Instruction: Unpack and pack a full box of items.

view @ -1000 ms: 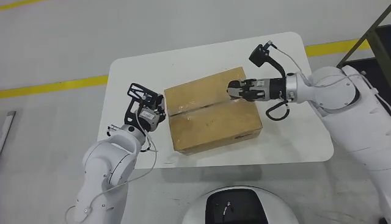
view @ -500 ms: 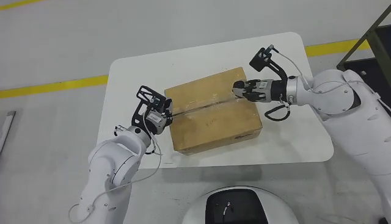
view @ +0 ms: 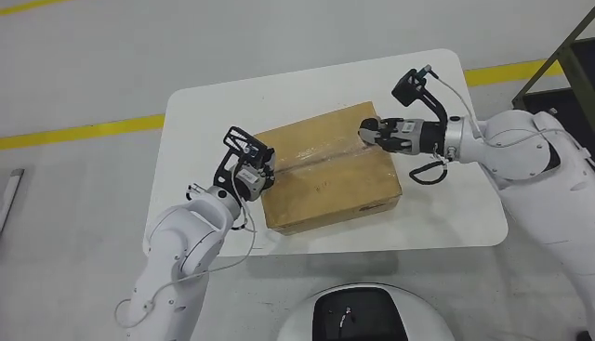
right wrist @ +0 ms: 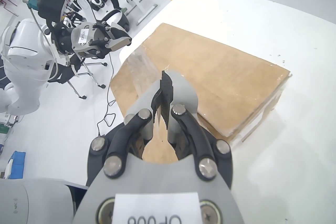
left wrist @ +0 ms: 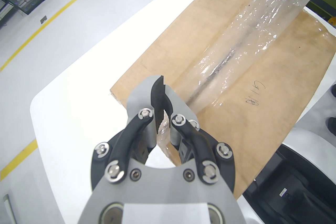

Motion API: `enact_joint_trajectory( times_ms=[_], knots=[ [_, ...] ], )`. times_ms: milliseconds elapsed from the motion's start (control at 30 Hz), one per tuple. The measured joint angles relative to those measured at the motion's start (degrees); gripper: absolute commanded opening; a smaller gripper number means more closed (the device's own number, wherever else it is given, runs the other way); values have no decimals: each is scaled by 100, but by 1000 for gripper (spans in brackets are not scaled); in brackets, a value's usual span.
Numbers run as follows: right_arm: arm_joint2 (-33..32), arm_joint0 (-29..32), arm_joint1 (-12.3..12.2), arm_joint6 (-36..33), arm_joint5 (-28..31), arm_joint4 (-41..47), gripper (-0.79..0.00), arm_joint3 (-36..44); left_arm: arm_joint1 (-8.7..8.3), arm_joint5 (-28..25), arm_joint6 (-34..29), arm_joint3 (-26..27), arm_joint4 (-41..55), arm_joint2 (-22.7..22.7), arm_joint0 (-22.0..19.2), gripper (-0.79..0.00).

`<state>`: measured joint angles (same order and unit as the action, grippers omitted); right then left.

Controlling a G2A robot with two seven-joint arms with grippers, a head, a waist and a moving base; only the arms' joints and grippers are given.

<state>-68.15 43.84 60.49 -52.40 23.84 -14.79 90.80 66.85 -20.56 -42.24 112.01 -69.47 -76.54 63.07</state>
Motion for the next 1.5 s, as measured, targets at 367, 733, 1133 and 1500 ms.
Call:
enact_joint_trajectory(
  times_ms=[367, 733, 1133, 1500],
  knots=[
    [138, -52, -12, -76, 6, -151, -785, -123, -12, -132, -56, -46, 129, 134, -43, -785],
    [182, -68, -30, -9, 2, -256, -785, -144, -24, -122, 26, -283, -92, 277, -47, -785],
    [312, -90, -30, 14, -38, -341, -785, -223, -35, -87, 31, -408, -190, 343, -54, -785],
    [403, -140, -26, 28, -87, -377, -785, -325, -44, -86, -9, -462, -213, 386, -99, -785]
  ],
)
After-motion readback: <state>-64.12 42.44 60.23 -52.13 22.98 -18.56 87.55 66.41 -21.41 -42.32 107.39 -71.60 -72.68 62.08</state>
